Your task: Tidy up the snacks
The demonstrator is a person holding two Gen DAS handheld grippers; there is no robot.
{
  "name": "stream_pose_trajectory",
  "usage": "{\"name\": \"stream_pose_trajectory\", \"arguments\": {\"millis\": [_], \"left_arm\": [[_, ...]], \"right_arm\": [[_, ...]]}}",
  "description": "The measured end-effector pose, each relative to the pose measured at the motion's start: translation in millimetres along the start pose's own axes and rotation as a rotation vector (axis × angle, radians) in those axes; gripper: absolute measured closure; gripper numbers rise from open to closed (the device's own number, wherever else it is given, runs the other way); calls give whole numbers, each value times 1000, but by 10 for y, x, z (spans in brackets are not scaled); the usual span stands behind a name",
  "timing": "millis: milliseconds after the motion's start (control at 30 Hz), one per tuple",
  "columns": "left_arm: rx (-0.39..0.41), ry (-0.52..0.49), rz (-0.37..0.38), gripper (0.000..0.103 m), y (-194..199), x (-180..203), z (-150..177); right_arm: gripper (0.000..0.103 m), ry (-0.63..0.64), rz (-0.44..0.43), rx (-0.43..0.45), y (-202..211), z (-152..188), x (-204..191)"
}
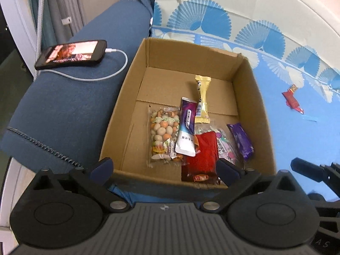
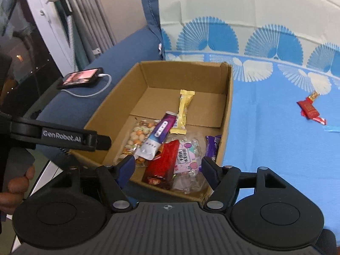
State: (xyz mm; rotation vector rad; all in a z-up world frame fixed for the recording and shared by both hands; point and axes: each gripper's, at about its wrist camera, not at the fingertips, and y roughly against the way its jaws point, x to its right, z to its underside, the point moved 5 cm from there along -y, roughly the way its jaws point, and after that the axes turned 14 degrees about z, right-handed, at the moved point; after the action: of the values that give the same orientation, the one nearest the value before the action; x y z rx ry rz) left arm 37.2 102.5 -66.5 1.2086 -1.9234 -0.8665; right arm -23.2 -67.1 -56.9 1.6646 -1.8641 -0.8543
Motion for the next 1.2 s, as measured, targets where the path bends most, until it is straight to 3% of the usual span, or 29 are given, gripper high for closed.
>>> {"name": "stream_pose_trajectory", "arguments": {"millis": [367, 633, 1200], "left_arm": [[81, -23, 16, 0, 460, 277, 225], [125, -64, 23, 0, 701, 447, 314], [160, -86, 9, 0, 894, 516, 339]], "right_arm": [[29, 23, 17, 103, 578, 137, -41], [8, 1, 24, 148, 801, 207, 25], [2, -24, 25, 191, 967, 264, 96]]}}
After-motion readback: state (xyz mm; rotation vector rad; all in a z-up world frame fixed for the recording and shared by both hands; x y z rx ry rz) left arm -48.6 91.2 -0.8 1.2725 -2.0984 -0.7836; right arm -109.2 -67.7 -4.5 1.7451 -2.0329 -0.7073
